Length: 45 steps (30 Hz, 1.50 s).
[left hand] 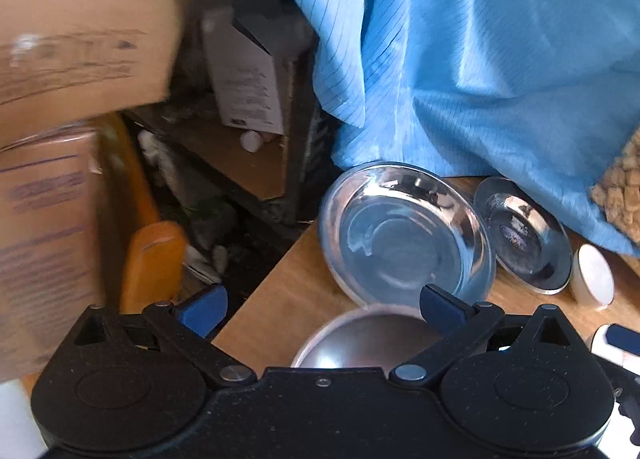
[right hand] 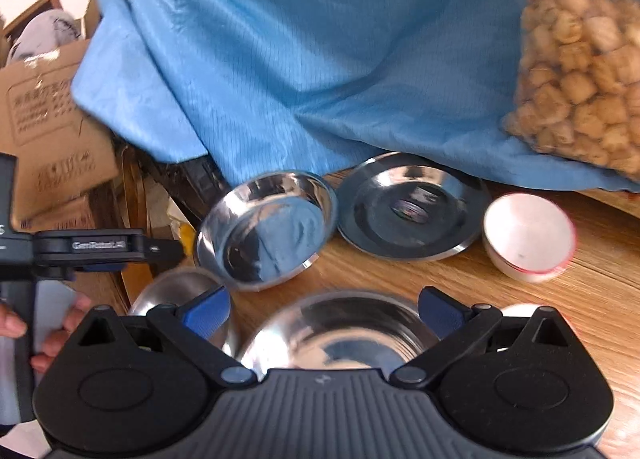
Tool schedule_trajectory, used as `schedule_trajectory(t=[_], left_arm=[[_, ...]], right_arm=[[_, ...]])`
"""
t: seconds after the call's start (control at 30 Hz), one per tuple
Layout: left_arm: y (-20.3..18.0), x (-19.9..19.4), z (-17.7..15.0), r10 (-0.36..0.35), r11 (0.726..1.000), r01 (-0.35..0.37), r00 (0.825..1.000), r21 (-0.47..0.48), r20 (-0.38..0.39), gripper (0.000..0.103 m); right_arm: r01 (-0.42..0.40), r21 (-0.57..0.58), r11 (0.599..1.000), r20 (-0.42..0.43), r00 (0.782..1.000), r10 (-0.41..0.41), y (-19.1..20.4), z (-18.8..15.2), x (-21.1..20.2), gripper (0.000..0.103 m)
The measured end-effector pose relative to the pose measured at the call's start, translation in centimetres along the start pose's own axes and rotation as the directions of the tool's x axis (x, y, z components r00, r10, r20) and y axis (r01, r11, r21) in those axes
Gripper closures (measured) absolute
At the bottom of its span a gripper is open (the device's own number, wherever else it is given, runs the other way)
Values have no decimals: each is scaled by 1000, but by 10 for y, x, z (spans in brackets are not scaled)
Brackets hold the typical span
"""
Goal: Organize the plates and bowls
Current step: 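Reach the left gripper to the large steel dish rim and close, then lift the steel dish and lower it onto the other steel plate, open left gripper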
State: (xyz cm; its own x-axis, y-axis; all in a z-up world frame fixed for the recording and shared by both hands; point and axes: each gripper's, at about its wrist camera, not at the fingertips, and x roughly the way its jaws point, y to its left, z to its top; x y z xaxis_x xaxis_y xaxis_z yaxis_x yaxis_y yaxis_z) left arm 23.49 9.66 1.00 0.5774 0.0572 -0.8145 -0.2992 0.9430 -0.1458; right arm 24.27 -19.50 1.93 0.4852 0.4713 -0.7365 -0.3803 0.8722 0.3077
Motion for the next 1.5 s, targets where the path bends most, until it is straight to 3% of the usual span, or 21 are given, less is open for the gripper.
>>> schedule_trajectory(t=[0.17,0.47,0.77,0.83,1.0,1.1,1.17,1.33,1.5], left_arm=[[10,45,31,-72,997,70,990,-24,-119,1],[3,83,42,-109,993,117,974,28,-201,8],[-1,86,47,-120,991,130,974,40,-194,30],[0,84,47,-129,990,139,973,37,-191,44],[4,83,45,-138,989,144,976,24,-169,60],[11,83,46,-135,991,136,978,-1,-157,73],[14,84,47,-135,991,135,980,-8,-148,77],[14,87,51,-109,994,111,982,5,-152,91],[12,82,50,-114,993,117,984,13,-138,91]], right_arm=[[-2,43,999,-20,1000,3,7,17,30,7],[12,106,994,-63,998,-6,12,24,72,31],[11,180,984,-91,996,6,2,24,90,60],[9,189,982,-94,996,9,1,23,93,64],[-21,231,973,-103,994,46,-3,20,105,74],[-46,242,969,-111,991,74,-5,18,113,78],[-63,240,969,-104,990,91,-4,19,116,78],[-51,225,973,-93,993,73,-5,23,116,86],[-58,194,979,-57,996,70,-3,29,103,86]])
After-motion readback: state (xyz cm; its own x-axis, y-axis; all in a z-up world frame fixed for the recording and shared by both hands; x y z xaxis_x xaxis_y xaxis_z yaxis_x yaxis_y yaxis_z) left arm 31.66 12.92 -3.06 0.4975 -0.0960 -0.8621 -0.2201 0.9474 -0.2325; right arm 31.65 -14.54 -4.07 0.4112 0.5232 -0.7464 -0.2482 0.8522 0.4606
